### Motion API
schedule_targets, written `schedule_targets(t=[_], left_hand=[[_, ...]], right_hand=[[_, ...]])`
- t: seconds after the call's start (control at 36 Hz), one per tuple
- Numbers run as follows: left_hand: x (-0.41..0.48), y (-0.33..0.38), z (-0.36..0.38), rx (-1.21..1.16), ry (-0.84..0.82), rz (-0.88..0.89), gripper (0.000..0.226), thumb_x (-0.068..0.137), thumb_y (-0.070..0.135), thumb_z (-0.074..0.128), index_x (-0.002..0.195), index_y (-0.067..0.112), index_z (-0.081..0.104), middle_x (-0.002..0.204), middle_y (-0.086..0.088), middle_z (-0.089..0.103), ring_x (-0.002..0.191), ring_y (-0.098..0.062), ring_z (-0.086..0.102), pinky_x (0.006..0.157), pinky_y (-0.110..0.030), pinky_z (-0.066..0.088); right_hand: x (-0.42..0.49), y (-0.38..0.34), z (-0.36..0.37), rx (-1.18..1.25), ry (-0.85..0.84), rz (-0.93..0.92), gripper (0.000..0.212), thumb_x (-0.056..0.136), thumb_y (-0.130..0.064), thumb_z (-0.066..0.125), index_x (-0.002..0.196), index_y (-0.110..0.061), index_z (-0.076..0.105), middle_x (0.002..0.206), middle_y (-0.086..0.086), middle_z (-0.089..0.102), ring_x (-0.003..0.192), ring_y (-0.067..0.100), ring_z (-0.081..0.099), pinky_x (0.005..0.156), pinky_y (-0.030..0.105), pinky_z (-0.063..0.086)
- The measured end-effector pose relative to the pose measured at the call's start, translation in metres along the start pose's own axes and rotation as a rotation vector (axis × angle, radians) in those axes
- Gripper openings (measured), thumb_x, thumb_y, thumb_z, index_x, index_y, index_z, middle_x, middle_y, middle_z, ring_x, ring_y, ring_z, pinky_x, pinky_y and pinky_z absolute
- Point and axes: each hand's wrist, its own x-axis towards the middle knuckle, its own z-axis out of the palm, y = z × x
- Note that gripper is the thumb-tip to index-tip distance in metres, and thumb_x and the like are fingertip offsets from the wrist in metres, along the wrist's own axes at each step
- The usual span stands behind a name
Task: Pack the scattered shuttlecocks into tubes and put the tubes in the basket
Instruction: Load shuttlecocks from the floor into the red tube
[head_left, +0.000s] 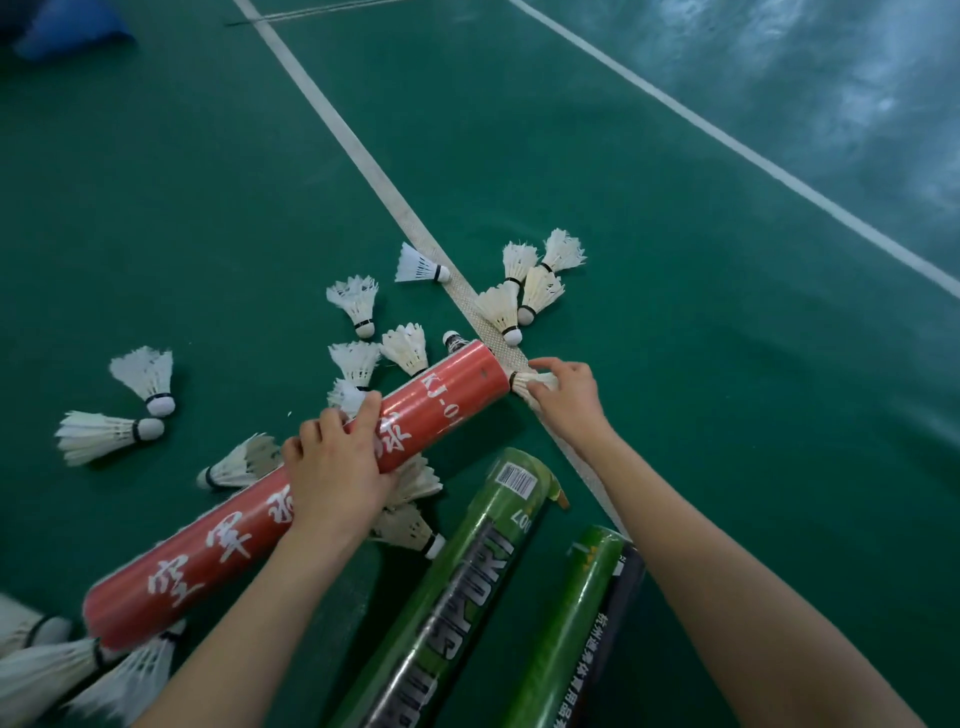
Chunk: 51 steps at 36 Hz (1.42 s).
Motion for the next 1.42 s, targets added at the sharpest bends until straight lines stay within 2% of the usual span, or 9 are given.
schedule_targets(t=[0.17,0.36,0.44,0.56,0.67,0.89,1.08,1.19,1.42], left_hand=[[0.002,-0.001,0.001,0.017,-0.05,-0.031,0.09,0.077,0.064,0.06,0.148,0.03,0.015,0.13,-0.007,0.042,0.119,-0.026,0.041,0.104,-0.045,0.031],[0.001,0.002,0.004,0.033,-0.072,-0.009,0.089,0.077,0.064,0.062,0.146,0.03,0.018,0.128,-0.008,0.043,0.119,-0.027,0.041,0.104,-0.046,0.032],[0.001,0.006,0.002,0.059,-0.058,0.028,0.084,0.078,0.058,0.065,0.145,0.032,0.019,0.127,-0.006,0.044,0.118,-0.025,0.041,0.104,-0.045,0.031],[-0.001,0.013,-0.001,0.08,-0.035,0.071,0.084,0.08,0.044,0.069,0.145,0.032,0.019,0.127,-0.005,0.042,0.12,-0.025,0.038,0.106,-0.043,0.027],[-0.004,0.019,-0.005,0.065,0.009,0.111,0.081,0.081,0.036,0.07,0.146,0.032,0.021,0.129,-0.005,0.041,0.122,-0.025,0.035,0.108,-0.042,0.023],[-0.009,0.031,-0.012,0.01,0.062,0.19,0.088,0.078,0.033,0.074,0.147,0.036,0.019,0.134,-0.004,0.038,0.128,-0.024,0.03,0.111,-0.041,0.016],[-0.014,0.041,-0.012,0.031,0.107,0.309,0.086,0.072,0.025,0.08,0.144,0.03,0.034,0.131,-0.009,0.045,0.124,-0.027,0.036,0.109,-0.041,0.017],[-0.016,0.044,-0.011,0.018,0.138,0.328,0.085,0.069,0.023,0.082,0.142,0.029,0.039,0.132,-0.009,0.047,0.123,-0.028,0.038,0.108,-0.043,0.02],[-0.011,0.041,-0.003,0.058,0.071,0.247,0.085,0.079,0.029,0.073,0.147,0.035,0.021,0.136,-0.005,0.037,0.128,-0.025,0.03,0.112,-0.04,0.015]], right_hand=[[0.004,0.011,0.01,-0.104,0.027,-0.02,0.039,0.089,-0.013,0.062,0.128,-0.016,0.054,0.133,0.007,0.035,0.12,0.021,0.034,0.094,0.021,0.029],[-0.003,0.026,0.001,-0.123,0.068,0.024,0.036,0.088,-0.026,0.063,0.122,-0.023,0.053,0.124,0.007,0.037,0.113,0.022,0.039,0.09,0.028,0.039],[-0.008,0.03,-0.007,-0.068,0.082,0.039,0.032,0.087,-0.022,0.064,0.118,-0.023,0.054,0.116,0.007,0.044,0.086,0.016,0.052,0.067,0.024,0.042],[-0.017,0.025,-0.025,0.355,0.172,0.118,0.022,0.087,-0.019,0.064,0.106,-0.028,0.056,0.114,0.007,0.054,0.087,0.02,0.06,0.067,0.03,0.056],[-0.041,0.012,-0.055,0.759,0.201,0.074,0.017,0.094,-0.009,0.051,0.106,-0.022,0.055,0.105,0.006,0.061,0.081,0.017,0.059,0.066,0.029,0.05],[-0.08,0.011,-0.087,0.482,-0.072,-0.147,0.038,0.09,0.003,0.047,0.119,-0.021,0.052,0.119,-0.003,0.053,0.094,0.012,0.059,0.067,0.014,0.049],[-0.087,0.0,-0.077,0.518,-0.149,-0.176,0.052,0.085,-0.043,0.044,0.137,-0.035,0.043,0.136,0.003,0.049,0.111,0.013,0.055,0.093,0.038,0.05],[-0.091,-0.012,-0.067,0.657,-0.105,-0.119,0.077,0.069,-0.088,0.038,0.133,-0.047,0.043,0.152,-0.007,0.034,0.137,0.008,0.034,0.112,0.046,0.03],[-0.082,-0.028,-0.039,0.665,-0.177,-0.121,0.071,0.083,-0.064,0.015,0.14,-0.032,0.042,0.142,-0.008,0.044,0.109,-0.008,0.053,0.09,0.023,0.048]])
